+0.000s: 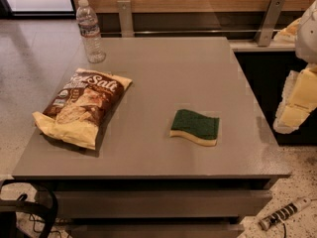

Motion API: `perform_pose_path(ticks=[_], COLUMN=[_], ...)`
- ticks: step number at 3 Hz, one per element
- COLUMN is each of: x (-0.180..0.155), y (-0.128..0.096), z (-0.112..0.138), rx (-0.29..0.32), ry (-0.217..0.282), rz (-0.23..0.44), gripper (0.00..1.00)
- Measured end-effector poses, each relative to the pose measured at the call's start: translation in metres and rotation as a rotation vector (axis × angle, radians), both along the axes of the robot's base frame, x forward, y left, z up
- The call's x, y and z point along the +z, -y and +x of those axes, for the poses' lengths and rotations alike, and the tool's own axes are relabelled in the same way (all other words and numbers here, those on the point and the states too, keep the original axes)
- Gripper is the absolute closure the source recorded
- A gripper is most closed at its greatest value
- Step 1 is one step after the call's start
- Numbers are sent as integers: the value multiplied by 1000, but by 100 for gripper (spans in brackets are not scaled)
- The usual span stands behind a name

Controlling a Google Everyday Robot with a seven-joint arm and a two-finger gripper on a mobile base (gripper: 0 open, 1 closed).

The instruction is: Move sponge near water bottle

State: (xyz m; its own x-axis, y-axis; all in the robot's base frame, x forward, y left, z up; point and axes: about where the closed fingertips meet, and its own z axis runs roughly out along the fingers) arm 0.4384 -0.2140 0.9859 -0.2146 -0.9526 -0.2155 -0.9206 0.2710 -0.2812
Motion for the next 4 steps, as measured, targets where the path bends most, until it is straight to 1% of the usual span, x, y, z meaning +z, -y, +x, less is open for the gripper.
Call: perform_pose_path(ticks=[1, 2, 3, 4], x=[0, -7, -33, -63], y=[0, -4, -10, -20], z=[0, 6, 8, 5], rx=[0, -27, -92, -156], ry=[0, 21, 35, 68], rz=[0, 73, 228, 418], gripper=[0, 0, 0, 0])
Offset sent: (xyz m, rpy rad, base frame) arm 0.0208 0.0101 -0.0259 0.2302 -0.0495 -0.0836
